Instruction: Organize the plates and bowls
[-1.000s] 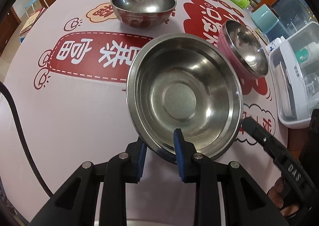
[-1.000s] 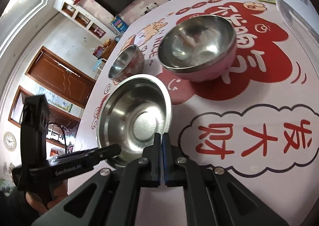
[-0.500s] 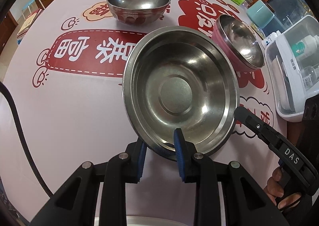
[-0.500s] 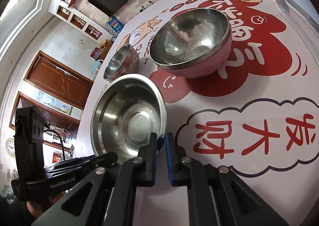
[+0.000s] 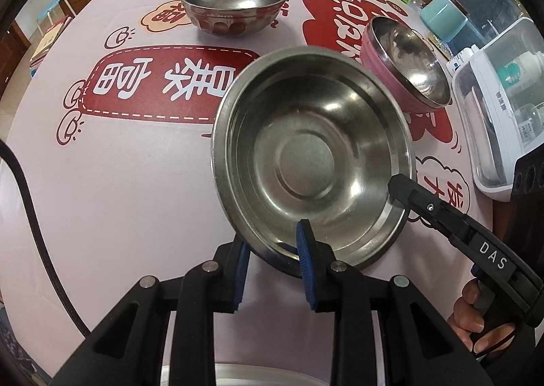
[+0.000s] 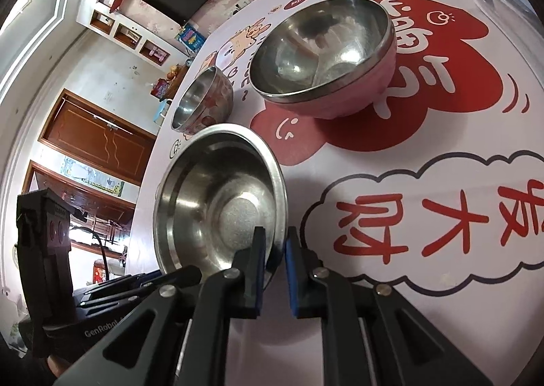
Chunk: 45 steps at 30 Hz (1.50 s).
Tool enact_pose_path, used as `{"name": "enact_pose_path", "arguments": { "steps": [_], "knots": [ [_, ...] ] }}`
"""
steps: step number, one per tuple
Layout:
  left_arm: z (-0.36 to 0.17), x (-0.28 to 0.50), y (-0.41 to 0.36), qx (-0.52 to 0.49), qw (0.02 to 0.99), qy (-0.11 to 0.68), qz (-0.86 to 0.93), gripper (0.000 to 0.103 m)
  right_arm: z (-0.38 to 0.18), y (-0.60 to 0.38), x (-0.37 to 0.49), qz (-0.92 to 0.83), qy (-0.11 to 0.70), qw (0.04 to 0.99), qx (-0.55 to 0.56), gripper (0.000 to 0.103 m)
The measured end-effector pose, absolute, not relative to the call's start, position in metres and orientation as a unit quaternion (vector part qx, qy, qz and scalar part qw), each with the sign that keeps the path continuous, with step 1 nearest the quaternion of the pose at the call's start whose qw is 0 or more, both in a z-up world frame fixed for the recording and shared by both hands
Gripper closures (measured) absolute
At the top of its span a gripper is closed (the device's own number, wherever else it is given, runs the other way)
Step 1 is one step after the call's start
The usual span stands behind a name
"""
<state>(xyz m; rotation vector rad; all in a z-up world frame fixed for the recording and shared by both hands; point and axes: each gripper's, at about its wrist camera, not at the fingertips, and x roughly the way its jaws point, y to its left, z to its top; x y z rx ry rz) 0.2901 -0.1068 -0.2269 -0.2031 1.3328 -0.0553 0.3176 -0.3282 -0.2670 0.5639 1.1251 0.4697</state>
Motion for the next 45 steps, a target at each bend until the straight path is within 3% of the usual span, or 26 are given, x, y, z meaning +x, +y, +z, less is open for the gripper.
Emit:
{"name": "enact_pose_path", "arguments": {
  "steps": [26,45],
  "knots": [
    [-0.165,0.217,-0.093,-0.096,0.821,0.562,-0.029,0.077,-0.208,-0.314,0.256,0.238,0.491,0.805,0.235,0.090],
    [-0.138,0.104,0.002,-0.168,0.848,0.501,0.045,0.077,-0.174,-0.214,0.197,0.335,0.487,0.790,0.166,0.087]
  ]
}}
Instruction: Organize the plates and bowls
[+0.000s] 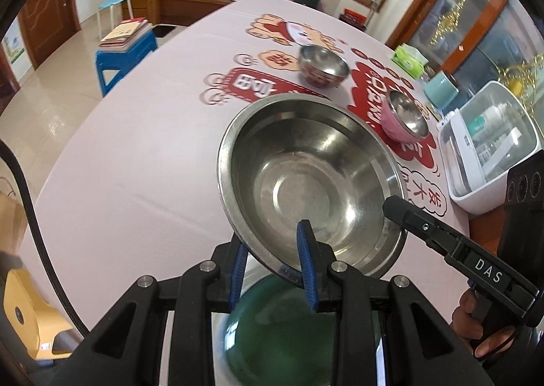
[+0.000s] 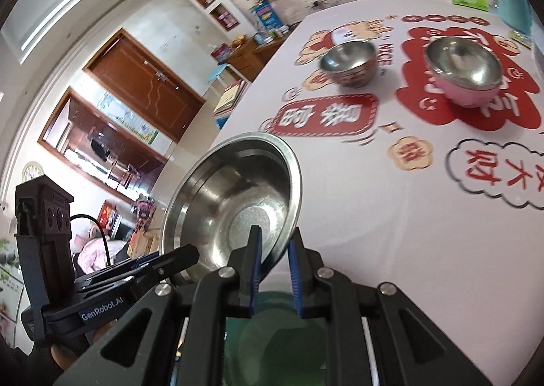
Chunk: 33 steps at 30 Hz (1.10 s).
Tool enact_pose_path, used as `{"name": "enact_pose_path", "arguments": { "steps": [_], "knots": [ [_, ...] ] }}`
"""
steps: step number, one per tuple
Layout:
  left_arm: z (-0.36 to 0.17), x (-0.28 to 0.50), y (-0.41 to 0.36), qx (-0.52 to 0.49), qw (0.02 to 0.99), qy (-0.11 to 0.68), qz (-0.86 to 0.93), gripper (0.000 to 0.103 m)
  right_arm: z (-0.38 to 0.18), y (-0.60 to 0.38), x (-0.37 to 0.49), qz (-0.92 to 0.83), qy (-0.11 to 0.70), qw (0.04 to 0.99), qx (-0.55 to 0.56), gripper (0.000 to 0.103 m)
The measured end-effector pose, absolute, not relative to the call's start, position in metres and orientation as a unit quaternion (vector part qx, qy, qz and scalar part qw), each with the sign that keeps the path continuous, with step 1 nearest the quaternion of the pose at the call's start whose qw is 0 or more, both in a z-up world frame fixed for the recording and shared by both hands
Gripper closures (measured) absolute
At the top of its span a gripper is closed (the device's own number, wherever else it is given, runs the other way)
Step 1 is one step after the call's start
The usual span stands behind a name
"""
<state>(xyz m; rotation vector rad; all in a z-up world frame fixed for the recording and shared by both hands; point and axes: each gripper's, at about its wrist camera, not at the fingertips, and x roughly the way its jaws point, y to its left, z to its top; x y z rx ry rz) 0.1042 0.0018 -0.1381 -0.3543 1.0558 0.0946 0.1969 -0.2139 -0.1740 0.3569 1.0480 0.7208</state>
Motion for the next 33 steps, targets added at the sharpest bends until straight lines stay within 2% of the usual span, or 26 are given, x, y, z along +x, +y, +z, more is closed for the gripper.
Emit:
{"name": "enact_pose_path", "arguments": {
  "steps": [21,33],
  "knots": [
    [-0.147,-0.008,0.116,-0.189,0.838,0.507,0.074,0.077,-0.163,-0.099,0.093,0.359,0.496,0.785,0.092,0.079],
    [-0.184,-0.016,0.152,-0.163,0.813,0.558,0.039,0.076,-0.184,-0.056,0.063,0.315,0.527,0.787,0.061,0.078]
  ]
}}
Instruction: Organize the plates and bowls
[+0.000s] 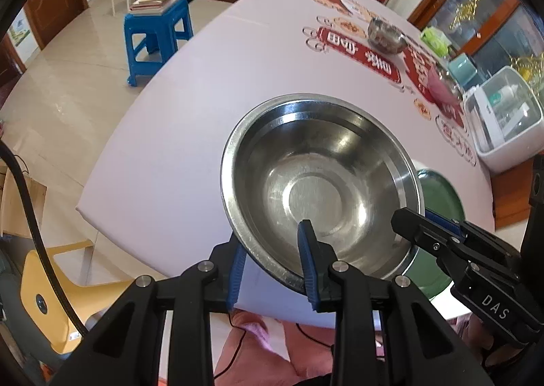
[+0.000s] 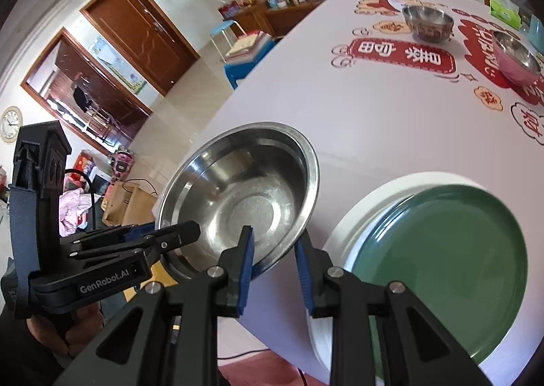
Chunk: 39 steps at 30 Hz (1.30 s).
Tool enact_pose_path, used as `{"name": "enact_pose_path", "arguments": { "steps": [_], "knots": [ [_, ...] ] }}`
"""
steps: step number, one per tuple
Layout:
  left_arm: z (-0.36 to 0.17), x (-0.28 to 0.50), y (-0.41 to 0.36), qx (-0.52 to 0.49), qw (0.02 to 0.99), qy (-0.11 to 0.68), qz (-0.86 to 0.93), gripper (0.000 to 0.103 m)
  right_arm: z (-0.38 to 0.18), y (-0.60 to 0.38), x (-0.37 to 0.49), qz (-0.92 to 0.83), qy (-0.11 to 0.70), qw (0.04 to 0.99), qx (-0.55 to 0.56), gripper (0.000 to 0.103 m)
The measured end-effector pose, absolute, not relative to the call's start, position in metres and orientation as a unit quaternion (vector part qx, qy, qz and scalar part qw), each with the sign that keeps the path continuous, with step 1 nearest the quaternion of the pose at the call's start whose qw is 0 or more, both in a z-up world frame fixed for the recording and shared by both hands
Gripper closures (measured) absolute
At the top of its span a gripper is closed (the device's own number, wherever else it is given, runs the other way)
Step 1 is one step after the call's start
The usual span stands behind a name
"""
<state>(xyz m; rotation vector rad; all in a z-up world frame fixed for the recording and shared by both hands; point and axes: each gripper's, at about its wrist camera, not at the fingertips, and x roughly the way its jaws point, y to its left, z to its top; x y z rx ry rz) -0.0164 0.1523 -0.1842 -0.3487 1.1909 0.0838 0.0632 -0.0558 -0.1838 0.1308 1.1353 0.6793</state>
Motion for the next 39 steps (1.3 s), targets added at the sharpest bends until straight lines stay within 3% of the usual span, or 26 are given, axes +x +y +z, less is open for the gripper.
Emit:
{"name": "enact_pose_path", "arguments": {
  "steps": [7,17,19,21,23,29,34,39],
  "knots": [
    [-0.206,-0.002,0.170,-0.158,0.792,0.590,0.020,0.075,-0.192,-0.031,0.061,0.295,0.543,0.786,0.026,0.077],
    [-0.231,0.015,0.183,-0.138,0.771,0.621,0.006,0.074,-0.195,-0.005,0.054,0.273,0.541,0.793,-0.061,0.067],
    [-0.233,0.016,0.182,-0.129,0.770,0.625,0.007,0.073,-0.190,-0.001,0.047,0.270,0.528,0.801,-0.087,0.063],
    [-0.233,0.018,0.183,-0.126,0.770,0.626,0.001,0.073,-0.185,0.001,0.042,0.268,0.515,0.808,-0.103,0.051],
    [-0.232,0.017,0.183,-0.124,0.771,0.625,-0.001,0.072,-0.183,0.003,0.040,0.265,0.508,0.812,-0.114,0.046],
    [-0.227,0.011,0.190,-0.144,0.781,0.607,-0.002,0.070,-0.179,0.000,0.032,0.260,0.501,0.816,-0.125,0.046],
    [-0.215,-0.003,0.196,-0.163,0.801,0.577,-0.002,0.056,-0.177,-0.005,0.026,0.258,0.495,0.820,-0.124,0.046],
    [-0.204,-0.016,0.194,-0.171,0.818,0.549,0.006,0.055,-0.171,-0.017,0.018,0.258,0.480,0.832,-0.110,0.046]
  ]
}}
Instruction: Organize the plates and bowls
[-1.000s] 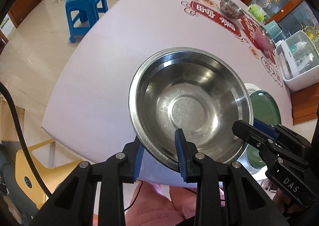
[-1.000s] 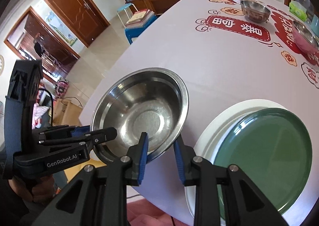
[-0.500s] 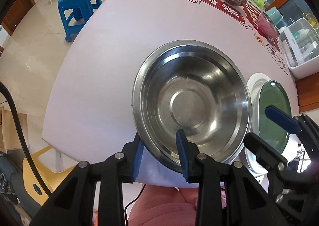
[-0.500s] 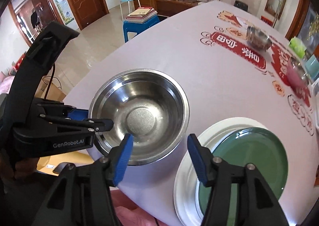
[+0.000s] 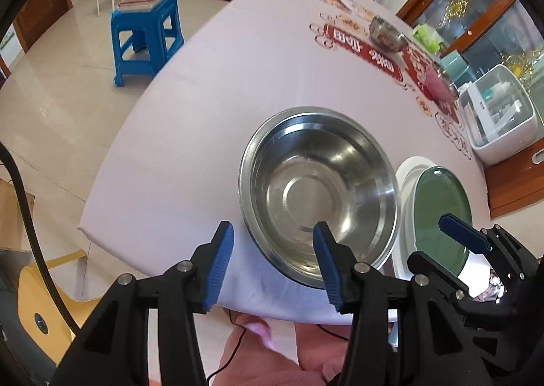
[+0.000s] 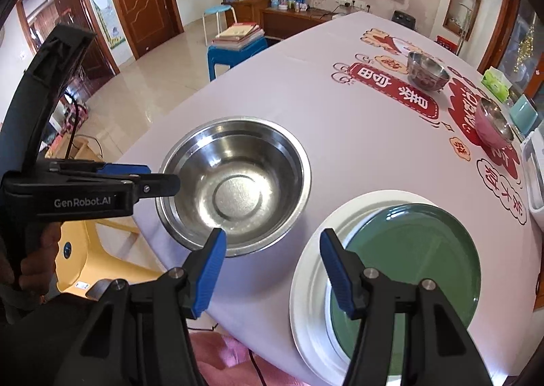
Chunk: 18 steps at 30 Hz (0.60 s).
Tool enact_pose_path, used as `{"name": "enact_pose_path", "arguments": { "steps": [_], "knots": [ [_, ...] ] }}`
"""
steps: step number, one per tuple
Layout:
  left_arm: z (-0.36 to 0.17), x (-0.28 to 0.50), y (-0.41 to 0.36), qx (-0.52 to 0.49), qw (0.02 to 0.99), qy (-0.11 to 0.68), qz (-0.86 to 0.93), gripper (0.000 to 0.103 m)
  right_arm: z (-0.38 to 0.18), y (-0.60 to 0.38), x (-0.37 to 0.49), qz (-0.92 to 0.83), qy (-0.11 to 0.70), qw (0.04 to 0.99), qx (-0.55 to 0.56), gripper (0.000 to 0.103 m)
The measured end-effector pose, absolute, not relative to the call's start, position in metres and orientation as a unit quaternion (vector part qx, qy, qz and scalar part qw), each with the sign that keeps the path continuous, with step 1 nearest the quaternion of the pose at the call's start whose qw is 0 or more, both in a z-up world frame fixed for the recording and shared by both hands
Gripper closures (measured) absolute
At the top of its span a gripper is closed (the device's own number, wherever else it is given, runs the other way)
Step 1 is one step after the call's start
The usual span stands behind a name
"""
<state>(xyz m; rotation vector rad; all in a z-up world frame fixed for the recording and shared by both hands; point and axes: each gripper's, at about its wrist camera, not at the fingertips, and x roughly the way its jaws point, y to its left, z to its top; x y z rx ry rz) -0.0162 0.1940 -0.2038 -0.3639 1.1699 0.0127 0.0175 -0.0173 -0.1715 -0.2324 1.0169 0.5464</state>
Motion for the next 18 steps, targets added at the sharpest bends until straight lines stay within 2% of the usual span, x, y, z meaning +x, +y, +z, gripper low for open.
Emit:
{"name": "enact_pose_path", "arguments": {
  "steps": [6,10,18],
  "knots": [
    [-0.191,-0.023,0.189,-0.181,0.816,0.548,0.026,0.054,-0.164,-0.035,0.014,0.256,0.467,0.840,-0.101,0.046],
    [-0.177,-0.021,0.177,-0.180,0.817,0.547,0.022,0.045,-0.164,-0.057,0.018,0.247,0.470,0.843,-0.089,0.040],
    [-0.143,0.007,0.133,-0.144,0.816,0.560,-0.005,0.043,-0.151,-0.127,0.045,0.208,0.485,0.848,-0.048,0.039]
  ]
}}
